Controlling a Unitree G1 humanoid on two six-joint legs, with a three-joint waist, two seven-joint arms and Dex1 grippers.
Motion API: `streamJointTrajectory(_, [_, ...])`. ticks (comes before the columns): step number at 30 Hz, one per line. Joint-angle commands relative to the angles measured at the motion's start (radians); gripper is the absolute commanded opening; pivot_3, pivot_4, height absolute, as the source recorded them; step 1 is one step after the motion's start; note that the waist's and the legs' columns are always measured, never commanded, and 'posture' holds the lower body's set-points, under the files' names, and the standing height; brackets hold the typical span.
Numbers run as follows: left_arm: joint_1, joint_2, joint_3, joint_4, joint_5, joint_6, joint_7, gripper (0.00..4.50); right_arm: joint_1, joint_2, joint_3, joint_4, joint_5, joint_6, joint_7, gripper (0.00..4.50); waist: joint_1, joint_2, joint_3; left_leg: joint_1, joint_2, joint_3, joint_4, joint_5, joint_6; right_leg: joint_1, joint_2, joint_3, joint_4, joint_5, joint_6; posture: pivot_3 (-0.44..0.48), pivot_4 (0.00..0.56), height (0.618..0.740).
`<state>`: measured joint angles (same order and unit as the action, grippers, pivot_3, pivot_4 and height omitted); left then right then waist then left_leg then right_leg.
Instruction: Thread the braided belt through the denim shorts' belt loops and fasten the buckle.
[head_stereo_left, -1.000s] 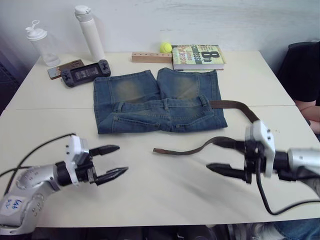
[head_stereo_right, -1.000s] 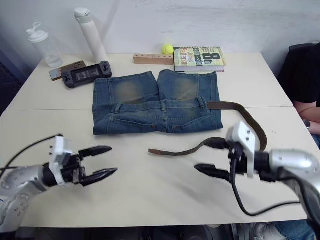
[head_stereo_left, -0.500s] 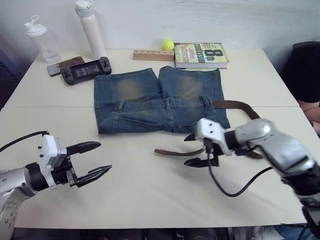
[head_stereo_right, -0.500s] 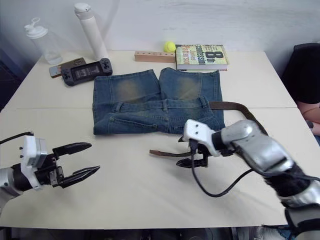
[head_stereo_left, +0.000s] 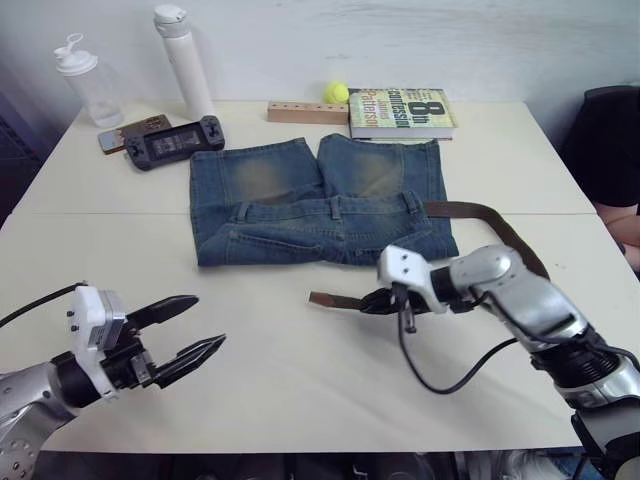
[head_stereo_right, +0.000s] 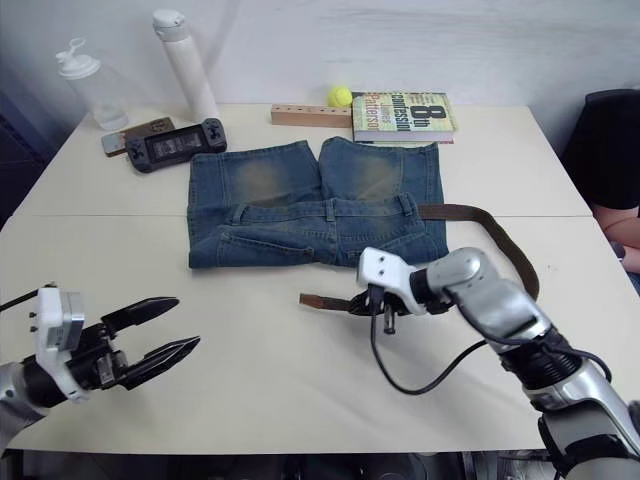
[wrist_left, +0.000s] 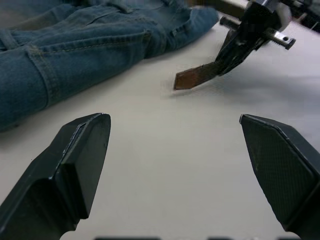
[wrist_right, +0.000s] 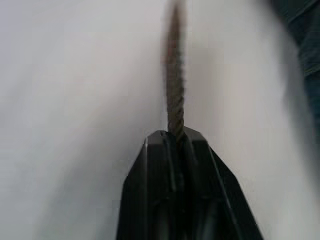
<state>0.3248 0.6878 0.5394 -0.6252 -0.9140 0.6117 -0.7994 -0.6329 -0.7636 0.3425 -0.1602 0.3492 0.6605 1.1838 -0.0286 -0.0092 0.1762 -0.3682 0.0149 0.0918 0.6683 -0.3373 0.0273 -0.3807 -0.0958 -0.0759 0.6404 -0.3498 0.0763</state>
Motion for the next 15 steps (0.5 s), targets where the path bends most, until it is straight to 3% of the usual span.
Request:
streamJointTrajectory(1, [-0.075,-0.033,-0.094,-0.026,-0.116,0.047,0.033,4.50,-0.027,-0.031,-0.128,-0.079,0.175,0.153,0.064,0.02,0.001,0.000,0.000,0.000,0.000,-0.001,0.000,0.000,0.000,0.001,0.000,-0.001,-0.001,0.000,0.000,0.000,0.150,0.738])
streamJointTrajectory(8, [-0.374,-0.235,-0.357,0.126,-0.089,0.045,0.118,4.50,-0.025,-0.061,-0.321,-0.202,0.487,0.461,0.034,0.02,0.004,0.001,0.001,0.000,-0.001,-0.004,0.001,0.000,0.001,0.005,0.000,-0.003,-0.003,0.001,0.001,0.000,0.150,0.738])
streamJointTrajectory(14, [-0.490,-0.374,-0.515,0.217,-0.037,0.045,0.136,4.50,-0.006,-0.038,-0.421,-0.245,0.595,0.560,-0.103,0.02,0.002,0.000,0.001,0.000,-0.002,-0.003,0.002,0.001,0.002,0.005,0.000,-0.003,-0.002,0.001,0.002,0.000,0.150,0.738])
streamJointTrajectory(15, [-0.495,-0.383,-0.528,0.225,-0.027,0.042,0.133,3.96,-0.004,-0.039,-0.426,-0.250,0.603,0.565,-0.117,0.00,0.002,0.000,0.001,-0.001,-0.002,-0.003,0.003,0.001,0.002,0.005,0.000,-0.003,-0.002,0.001,0.002,0.000,0.150,0.738])
